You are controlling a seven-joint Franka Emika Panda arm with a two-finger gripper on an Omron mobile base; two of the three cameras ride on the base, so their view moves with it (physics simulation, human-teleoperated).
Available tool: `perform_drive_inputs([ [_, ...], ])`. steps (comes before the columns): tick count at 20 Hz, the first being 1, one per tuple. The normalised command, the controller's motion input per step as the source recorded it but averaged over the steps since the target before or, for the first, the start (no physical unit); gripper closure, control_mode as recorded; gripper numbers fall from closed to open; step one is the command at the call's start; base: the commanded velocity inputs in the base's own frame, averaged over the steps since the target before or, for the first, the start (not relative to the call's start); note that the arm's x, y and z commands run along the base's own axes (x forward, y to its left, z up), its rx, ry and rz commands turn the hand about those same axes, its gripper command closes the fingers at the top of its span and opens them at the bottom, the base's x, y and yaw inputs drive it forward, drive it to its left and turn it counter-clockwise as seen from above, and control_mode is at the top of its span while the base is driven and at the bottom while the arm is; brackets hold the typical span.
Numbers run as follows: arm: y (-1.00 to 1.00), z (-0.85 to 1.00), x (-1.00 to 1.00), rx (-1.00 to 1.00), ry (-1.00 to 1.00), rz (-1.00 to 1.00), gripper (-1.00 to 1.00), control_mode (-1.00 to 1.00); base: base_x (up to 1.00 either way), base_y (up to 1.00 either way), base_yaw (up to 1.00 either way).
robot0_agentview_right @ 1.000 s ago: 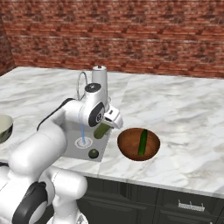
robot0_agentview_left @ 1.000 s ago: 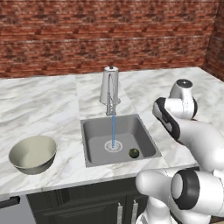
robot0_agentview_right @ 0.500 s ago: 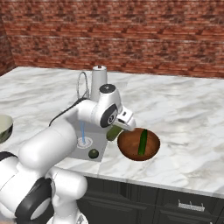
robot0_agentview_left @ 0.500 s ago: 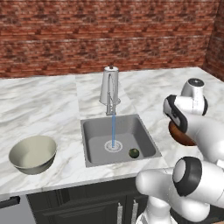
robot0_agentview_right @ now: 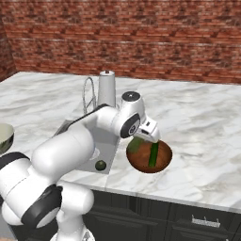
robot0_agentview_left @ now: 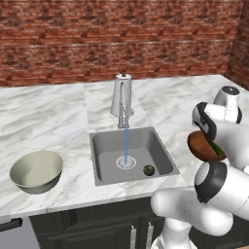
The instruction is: Pick the cucumbers from the sink and place them in one bowl. Place the squash in the other bowl. Then turn off the sink faucet.
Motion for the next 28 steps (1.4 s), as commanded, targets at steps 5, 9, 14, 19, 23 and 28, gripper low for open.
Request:
perform_drive_inputs([
  [5, -0.29, -0.11, 0.0, 0.0, 0.0, 0.0, 1.0, -1.0, 0.0, 0.0, 0.0],
  [9, -0.18, -0.21, 0.06, 0.0, 0.0, 0.02, 1.0, -1.0, 0.0, 0.0, 0.0],
  [14, -0.12, -0.2, 0.18, 0.0, 0.0, 0.04, 1.0, -1.0, 0.0, 0.0, 0.0],
  [19, -0.02, -0.13, 0.25, 0.0, 0.01, 0.05, 1.0, -1.0, 0.0, 0.0, 0.0],
  [23, 0.0, -0.08, 0.28, 0.0, 0.03, 0.02, 1.0, -1.0, 0.0, 0.0, 0.0],
  [28, 0.0, -0.07, 0.2, 0.0, 0.03, 0.0, 1.0, -1.0, 0.0, 0.0, 0.0],
])
